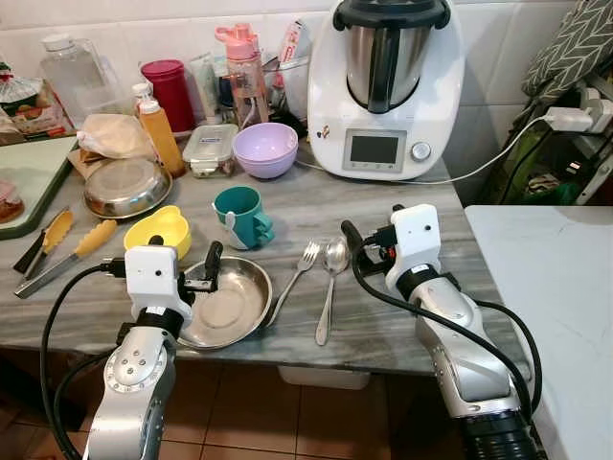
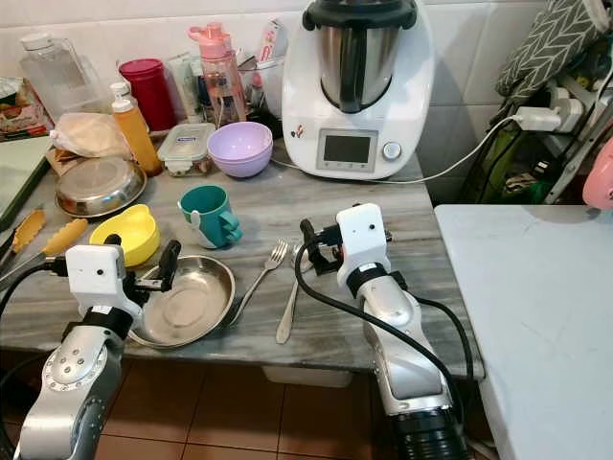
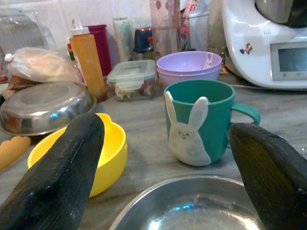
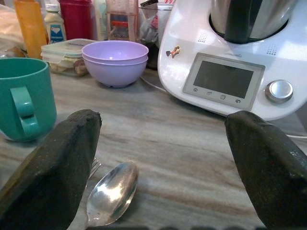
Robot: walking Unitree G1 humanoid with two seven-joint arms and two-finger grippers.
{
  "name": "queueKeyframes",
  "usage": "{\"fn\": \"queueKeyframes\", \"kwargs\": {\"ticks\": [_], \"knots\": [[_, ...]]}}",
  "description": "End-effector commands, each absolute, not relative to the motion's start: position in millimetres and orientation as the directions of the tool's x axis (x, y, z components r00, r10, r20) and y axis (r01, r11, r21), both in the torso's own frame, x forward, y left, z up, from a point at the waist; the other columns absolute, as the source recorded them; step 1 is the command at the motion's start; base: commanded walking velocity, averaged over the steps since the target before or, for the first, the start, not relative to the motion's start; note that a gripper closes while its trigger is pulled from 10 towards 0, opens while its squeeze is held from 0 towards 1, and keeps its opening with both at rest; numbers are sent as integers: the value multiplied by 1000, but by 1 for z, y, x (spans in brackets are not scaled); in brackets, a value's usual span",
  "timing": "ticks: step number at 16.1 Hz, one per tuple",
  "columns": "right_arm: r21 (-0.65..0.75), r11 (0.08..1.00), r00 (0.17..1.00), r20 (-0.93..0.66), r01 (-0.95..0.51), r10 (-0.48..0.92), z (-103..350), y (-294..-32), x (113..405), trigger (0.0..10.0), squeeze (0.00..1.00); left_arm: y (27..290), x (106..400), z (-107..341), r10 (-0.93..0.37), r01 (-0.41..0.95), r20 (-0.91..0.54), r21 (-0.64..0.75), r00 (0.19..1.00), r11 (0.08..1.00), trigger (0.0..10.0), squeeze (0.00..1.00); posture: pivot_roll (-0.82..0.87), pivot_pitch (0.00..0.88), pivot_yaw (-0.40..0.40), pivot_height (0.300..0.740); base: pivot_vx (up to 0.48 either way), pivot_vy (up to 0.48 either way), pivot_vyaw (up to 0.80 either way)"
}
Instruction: Setting the table
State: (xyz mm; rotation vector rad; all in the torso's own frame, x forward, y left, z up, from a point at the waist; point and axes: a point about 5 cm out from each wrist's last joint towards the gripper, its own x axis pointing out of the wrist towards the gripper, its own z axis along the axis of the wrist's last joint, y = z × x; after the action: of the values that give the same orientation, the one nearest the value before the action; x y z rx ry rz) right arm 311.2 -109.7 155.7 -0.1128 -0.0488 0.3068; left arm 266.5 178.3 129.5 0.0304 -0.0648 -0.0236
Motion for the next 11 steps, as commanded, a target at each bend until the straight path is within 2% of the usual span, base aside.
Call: {"fn": "queueKeyframes", "kwargs": {"ticks": [1,3,11], "knots": [[-126,942,946,56,-311,319,164,-104,313,10000,0,183,269,128,-13,11,46,30,999,999,10000,0,-191,0,92,740,0,0,0],[-127,942,946,56,-310,319,164,-103,314,10000,0,182,269,128,-16,14,47,32,999,999,10000,0,-191,0,92,740,0,0,0],[-148,937,943,54,-317,328,164,-103,316,10000,0,181,270,127,-22,21,36,43,999,999,10000,0,-193,0,92,740,0,409,0]]}}
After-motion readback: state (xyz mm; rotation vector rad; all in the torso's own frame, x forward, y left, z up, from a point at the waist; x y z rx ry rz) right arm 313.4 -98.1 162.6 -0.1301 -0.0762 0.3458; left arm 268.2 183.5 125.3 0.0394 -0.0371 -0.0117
